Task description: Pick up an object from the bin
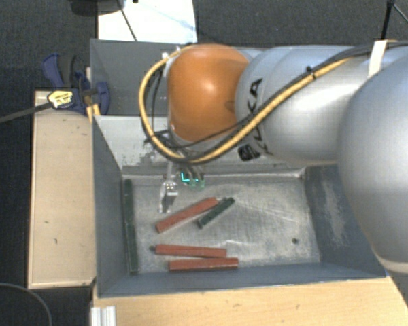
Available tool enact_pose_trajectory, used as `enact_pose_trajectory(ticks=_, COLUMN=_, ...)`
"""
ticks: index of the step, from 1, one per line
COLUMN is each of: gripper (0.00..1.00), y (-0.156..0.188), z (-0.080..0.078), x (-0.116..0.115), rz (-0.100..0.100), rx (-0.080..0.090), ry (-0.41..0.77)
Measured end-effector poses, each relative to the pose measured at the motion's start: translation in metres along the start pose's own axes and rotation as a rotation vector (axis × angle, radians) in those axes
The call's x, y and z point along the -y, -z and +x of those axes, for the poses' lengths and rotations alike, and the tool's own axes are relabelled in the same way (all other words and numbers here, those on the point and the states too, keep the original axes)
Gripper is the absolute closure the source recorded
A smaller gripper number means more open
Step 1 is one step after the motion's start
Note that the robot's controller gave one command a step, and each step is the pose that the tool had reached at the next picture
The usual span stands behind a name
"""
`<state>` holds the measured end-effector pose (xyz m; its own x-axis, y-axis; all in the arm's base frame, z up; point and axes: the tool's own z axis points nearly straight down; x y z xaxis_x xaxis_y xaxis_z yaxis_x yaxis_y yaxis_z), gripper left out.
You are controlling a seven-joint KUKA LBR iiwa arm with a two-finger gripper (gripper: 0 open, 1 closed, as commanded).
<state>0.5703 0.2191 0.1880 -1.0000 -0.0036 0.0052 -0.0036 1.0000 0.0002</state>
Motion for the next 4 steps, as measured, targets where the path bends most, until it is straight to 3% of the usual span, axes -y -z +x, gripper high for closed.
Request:
enact_pose_trajectory(ticks=1, gripper=0.00, y=0.002, z=-0.001, x=0.000, rz=0.000, rx=0.003, ry=-0.001)
enact_pose_trajectory(ticks=2, gripper=0.00, y=-0.008, z=0.016, x=0.015, rz=-0.002, rx=0.012, ry=0.143)
enact_pose_trajectory(ticks=3, gripper=1.00, y=-0.114, z=0.003, x=0.051, rz=-0.002, rx=0.011, ry=0.268)
enact_pose_trajectory(ticks=4, gripper=1.00, y=-0.114, z=0.003, x=0.051, rz=-0.002, rx=0.011, ry=0.266)
